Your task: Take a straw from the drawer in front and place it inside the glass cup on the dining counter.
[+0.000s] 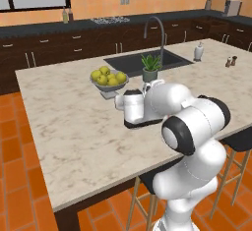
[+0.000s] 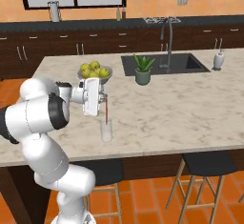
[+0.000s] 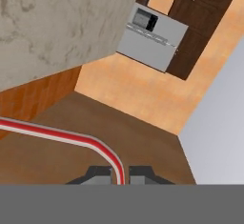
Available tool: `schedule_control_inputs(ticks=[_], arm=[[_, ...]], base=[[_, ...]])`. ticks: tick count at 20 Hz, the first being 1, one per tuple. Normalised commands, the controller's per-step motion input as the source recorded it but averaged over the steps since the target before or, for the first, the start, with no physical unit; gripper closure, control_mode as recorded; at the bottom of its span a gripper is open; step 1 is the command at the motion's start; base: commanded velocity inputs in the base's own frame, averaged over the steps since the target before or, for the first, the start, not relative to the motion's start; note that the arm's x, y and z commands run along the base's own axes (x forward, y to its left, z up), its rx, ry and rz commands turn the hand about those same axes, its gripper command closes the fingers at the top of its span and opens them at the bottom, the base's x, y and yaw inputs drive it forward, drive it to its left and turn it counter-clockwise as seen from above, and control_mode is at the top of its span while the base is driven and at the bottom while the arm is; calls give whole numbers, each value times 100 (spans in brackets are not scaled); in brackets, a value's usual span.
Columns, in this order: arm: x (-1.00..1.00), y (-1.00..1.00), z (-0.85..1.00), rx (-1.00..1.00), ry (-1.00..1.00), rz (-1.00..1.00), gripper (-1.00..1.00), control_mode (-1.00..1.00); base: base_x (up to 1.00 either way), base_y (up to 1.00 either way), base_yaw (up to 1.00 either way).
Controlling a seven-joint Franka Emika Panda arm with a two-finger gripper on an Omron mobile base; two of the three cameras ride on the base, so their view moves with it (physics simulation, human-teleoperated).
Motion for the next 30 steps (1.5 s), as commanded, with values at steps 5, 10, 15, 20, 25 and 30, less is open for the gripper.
schedule_control_inputs(ticks=[5,10,15,20,25,30], arm=[[0,0,-30,0,0,-3,100,-100],[0,0,-31,0,0,-1,100,-100],[-5,0,-7,3,0,0,-100,-100],[-16,0,0,16,0,0,-100,-100],[-4,0,6,21,0,-2,-100,-100],[0,0,16,21,0,-4,-100,-100]], base=[[0,0,0],[0,0,0],[0,0,0],[0,0,0],[0,0,0],[0,0,0]])
